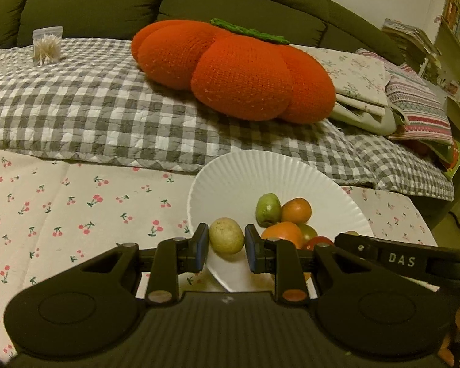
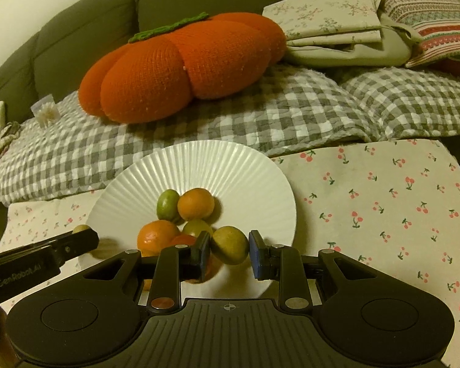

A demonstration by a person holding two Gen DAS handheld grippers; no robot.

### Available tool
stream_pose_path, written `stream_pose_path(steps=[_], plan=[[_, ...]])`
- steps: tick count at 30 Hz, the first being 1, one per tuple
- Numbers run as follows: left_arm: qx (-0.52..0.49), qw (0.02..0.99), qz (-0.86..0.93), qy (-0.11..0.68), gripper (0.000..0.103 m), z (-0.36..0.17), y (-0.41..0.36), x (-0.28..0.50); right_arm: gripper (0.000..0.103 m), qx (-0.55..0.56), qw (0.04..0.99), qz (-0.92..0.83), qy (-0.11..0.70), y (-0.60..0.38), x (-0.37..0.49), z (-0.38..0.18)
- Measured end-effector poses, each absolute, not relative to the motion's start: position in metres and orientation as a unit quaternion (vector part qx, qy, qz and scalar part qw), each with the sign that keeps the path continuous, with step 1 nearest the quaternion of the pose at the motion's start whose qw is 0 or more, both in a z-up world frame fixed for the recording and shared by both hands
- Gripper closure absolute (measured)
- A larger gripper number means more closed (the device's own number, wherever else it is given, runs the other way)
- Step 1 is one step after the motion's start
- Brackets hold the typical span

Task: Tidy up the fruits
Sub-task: 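Carry both fruits into the plate and open both grippers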

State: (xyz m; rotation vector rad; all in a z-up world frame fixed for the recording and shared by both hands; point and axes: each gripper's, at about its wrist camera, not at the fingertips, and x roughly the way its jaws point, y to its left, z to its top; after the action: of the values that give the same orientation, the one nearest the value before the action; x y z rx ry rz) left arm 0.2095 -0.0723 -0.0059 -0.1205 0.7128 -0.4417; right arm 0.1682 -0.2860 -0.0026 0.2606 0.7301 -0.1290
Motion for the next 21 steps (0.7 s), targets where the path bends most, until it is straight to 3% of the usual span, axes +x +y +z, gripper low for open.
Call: stream_pose_path(steps=[5, 9, 17, 21], plan=[[-0.058, 0.912, -0.215, 0.343, 0.078, -0.005, -0.072, 0.208, 0.075, 0.128, 0.927, -0.058, 0.347, -0.286, 0.169, -0.005], [-0.069, 0.913, -0.218, 0.337, 0.063, -0.001, -0.069, 0.206, 0.07, 0.143, 0.929, -0.051, 0.337, -0.288, 0.167, -0.002], [-0.083, 0.912, -0.22, 0.336, 0.059, 0.011, -0.062, 0.196, 0.067, 0.164, 0.928, -0.05, 0.331, -0.291, 0.159, 0.005], [-0.093, 0.912, -0.217, 0.336, 0.052, 0.017, -0.053, 0.188, 0.067, 0.179, 0.926, -0.048, 0.328, -0.291, 0.151, 0.013]])
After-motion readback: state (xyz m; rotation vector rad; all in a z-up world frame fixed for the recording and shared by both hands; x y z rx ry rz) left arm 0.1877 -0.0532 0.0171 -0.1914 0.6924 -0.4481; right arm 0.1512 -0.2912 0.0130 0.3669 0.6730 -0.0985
